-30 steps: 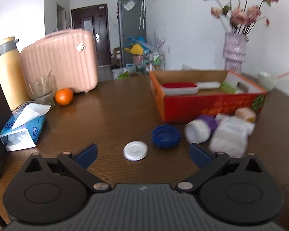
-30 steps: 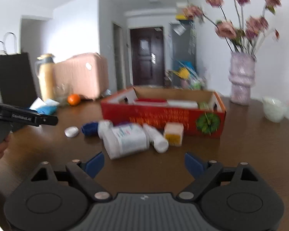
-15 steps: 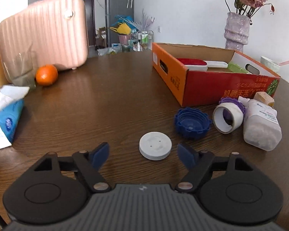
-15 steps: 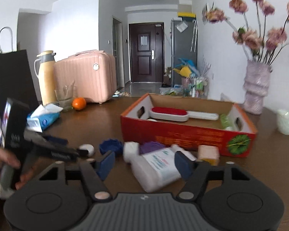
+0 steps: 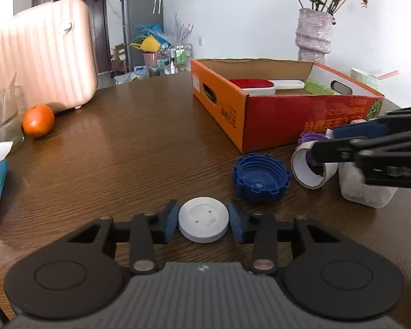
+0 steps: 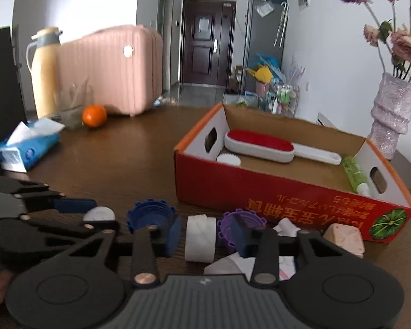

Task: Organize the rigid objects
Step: 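Close the left tool on the flat white cap while the right tool grasps the white tape roll, then carry the flat white cap and tape roll with both tools over the box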

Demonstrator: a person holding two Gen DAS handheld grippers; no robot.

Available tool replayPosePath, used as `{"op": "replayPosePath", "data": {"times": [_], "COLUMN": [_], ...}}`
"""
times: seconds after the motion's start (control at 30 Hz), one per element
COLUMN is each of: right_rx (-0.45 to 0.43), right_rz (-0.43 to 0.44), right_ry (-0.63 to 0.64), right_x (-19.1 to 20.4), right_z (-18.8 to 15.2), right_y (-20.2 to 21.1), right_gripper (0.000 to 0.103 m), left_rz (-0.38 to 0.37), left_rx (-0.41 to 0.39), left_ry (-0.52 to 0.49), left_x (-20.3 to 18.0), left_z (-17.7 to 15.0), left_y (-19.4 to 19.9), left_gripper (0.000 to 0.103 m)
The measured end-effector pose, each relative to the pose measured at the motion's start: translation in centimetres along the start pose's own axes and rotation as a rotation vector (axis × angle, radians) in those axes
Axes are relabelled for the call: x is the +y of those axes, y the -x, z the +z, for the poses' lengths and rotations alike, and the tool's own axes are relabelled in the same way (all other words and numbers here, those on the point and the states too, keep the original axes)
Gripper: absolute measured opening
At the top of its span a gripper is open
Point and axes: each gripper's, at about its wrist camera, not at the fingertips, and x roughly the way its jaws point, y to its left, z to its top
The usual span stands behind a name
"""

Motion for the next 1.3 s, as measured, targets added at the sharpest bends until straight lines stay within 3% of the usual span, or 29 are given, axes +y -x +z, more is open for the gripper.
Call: {"op": "replayPosePath", "data": {"times": [0.03,0.23,0.4,0.57,0.73,1.0,1.3], "right_rx": [0.017,0.019,-0.068,-0.17,-0.244,-0.293,-0.352], "right_rz": [0.002,0.007,0.017,-0.032,-0.133,-0.209,-0.197], "right_ry": [0.009,0.053,-0.012,-0.03,-0.03,-0.091,-0.131], "right_x": [0.1,0.2,-1.4,-3.0,-4.6,-5.6,-4.8], "right_z": [-0.1,0.2,0.1,-1.3,-3.9,-10.2,-14.7], "right_y": [-0.4,0.0,3.8,9.6,15.2,21.7,26.9], "right_gripper": [0.023,0.023,0.023,0.023,0.023,0.023,0.023], "left_rz": [-0.002,-0.002,0.032,0.044,0.033,0.077,0.097], "left_rx": [-0.001,-0.01,-0.08,-0.181,-0.283,-0.386,-0.403], "left_ry": [-0.001,0.02,0.019,0.048,0.062,0.064,0.099], "left_x": [0.0,0.2,-0.2,-1.8,-4.9,-10.4,-13.7], "left_z": [0.0,0.2,1.0,1.4,0.4,-2.3,-6.0], "left_y": [0.0,0.2,2.5,6.7,11.5,18.3,23.2], "left_gripper": [0.04,0.04,0.04,0.04,0.04,0.04,0.04]}}
